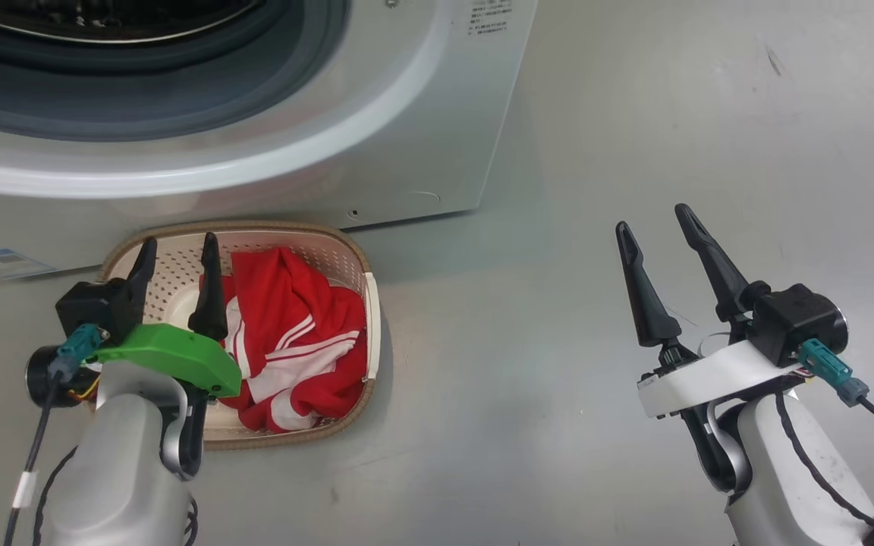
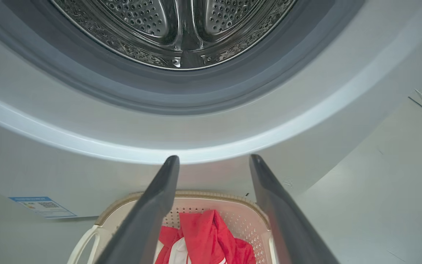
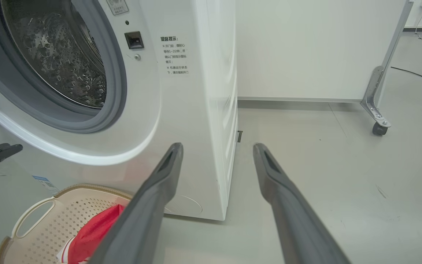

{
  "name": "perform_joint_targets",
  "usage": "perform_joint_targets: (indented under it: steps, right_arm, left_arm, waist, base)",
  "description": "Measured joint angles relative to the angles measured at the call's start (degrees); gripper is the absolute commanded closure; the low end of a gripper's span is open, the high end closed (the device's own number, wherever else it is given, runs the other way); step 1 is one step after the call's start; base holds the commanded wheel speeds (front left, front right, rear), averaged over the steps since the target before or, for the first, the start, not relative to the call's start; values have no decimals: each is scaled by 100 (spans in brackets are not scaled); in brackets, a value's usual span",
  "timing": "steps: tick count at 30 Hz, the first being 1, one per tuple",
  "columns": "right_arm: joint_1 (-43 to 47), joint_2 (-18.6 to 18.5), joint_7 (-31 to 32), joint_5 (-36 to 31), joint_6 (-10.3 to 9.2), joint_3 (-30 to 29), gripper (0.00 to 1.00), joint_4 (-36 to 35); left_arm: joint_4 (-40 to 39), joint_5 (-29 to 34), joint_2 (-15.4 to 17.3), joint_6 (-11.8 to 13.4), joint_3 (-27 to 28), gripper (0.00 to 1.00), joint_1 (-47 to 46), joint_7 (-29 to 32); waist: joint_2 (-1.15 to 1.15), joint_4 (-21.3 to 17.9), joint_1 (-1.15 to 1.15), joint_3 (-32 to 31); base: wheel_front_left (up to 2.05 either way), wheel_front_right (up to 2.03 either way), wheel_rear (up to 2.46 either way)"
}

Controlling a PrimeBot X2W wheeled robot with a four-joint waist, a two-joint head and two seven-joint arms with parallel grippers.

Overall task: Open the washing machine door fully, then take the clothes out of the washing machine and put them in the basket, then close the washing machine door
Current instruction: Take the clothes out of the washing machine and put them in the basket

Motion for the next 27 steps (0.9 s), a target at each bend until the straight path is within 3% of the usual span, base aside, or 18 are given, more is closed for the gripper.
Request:
perform_joint_targets:
  steps: [17, 27]
  right_arm:
    - [604, -12, 0, 0, -55, -131, 0, 208]
    - [1091, 9, 0, 0, -148, -188, 0, 215]
  left_arm:
    - [-1276, 435, -8, 163, -19, 0, 1123, -2]
    - [-1785, 577, -4, 420, -168, 0, 1961, -2]
  waist:
    - [0, 338, 0, -1112]
    - [0, 455, 0, -1771]
  base:
    - [0, 0, 0]
    - [0, 0, 0]
